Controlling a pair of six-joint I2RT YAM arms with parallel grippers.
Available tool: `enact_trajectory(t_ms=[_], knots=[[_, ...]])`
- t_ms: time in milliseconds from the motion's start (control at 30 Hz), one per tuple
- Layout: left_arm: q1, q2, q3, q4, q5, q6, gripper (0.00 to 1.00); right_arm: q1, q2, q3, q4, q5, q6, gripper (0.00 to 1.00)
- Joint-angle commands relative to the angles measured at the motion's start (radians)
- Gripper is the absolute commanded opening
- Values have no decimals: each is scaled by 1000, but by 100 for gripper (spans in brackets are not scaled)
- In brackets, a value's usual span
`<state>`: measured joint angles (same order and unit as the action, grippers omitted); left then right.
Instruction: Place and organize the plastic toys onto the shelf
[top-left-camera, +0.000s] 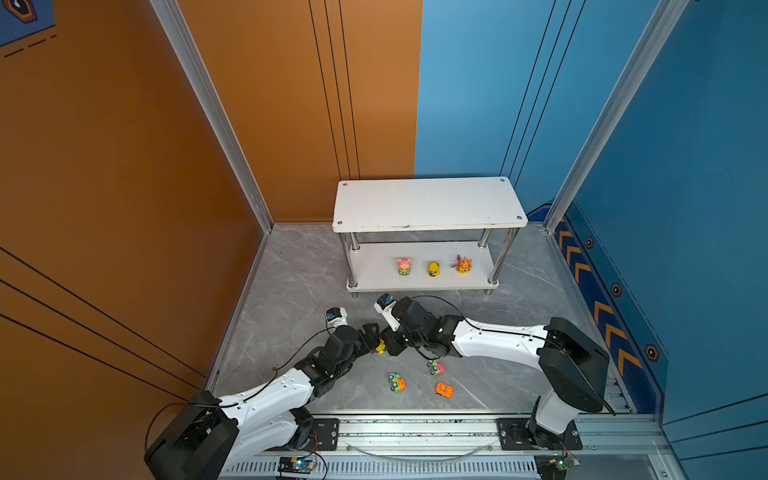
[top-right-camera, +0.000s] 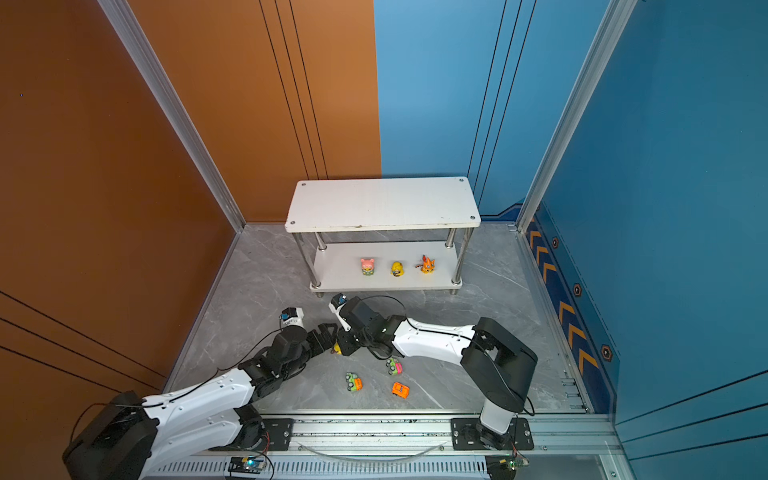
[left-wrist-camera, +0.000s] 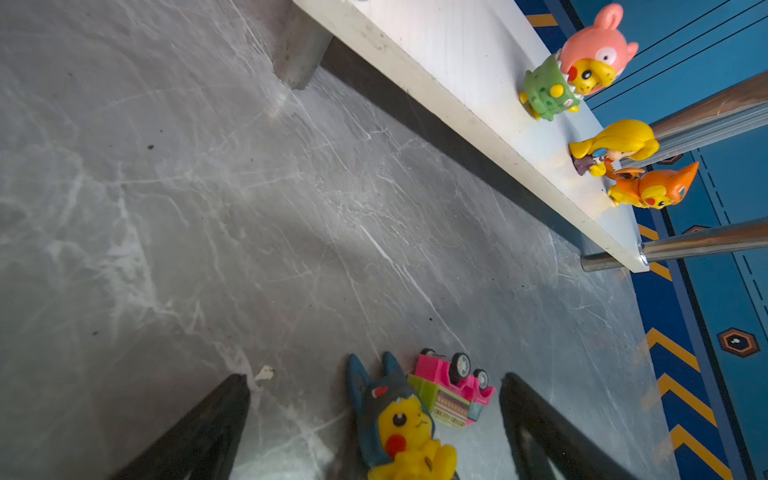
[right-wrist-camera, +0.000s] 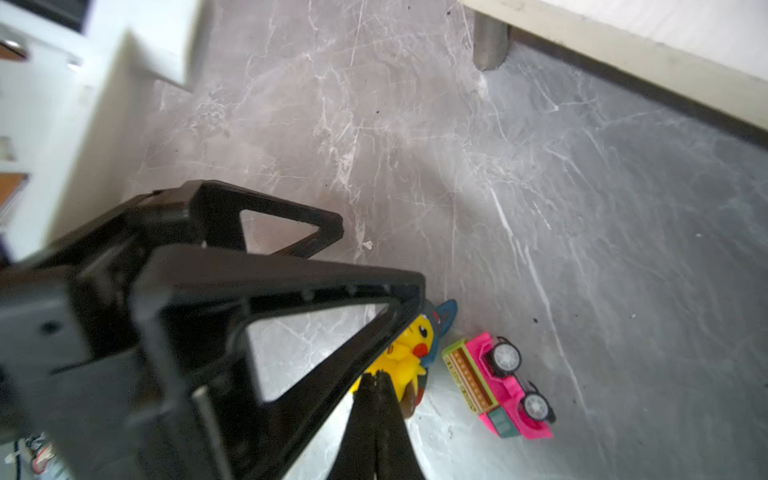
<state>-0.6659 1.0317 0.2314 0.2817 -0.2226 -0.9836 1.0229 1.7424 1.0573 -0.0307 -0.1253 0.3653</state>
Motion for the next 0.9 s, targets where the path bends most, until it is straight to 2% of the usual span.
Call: enact_trajectory(t_ms=[0,300,600,800,867], knots=[[16,-5,5,2,16,14,96,10,67,0,7,-23,15,2],[23,82,20,57,66,9,97,24,27,-142,48,-1,64,1],[-74,145,1,124,26,-54,99,28,-3,-250,118,30,98,0],[-139,167,2,145,7,-79,87,24,8,-266,138,34,110,0],[-144,158,-15,145,-5,-88,81,19,5,-268,140,36,108,0]])
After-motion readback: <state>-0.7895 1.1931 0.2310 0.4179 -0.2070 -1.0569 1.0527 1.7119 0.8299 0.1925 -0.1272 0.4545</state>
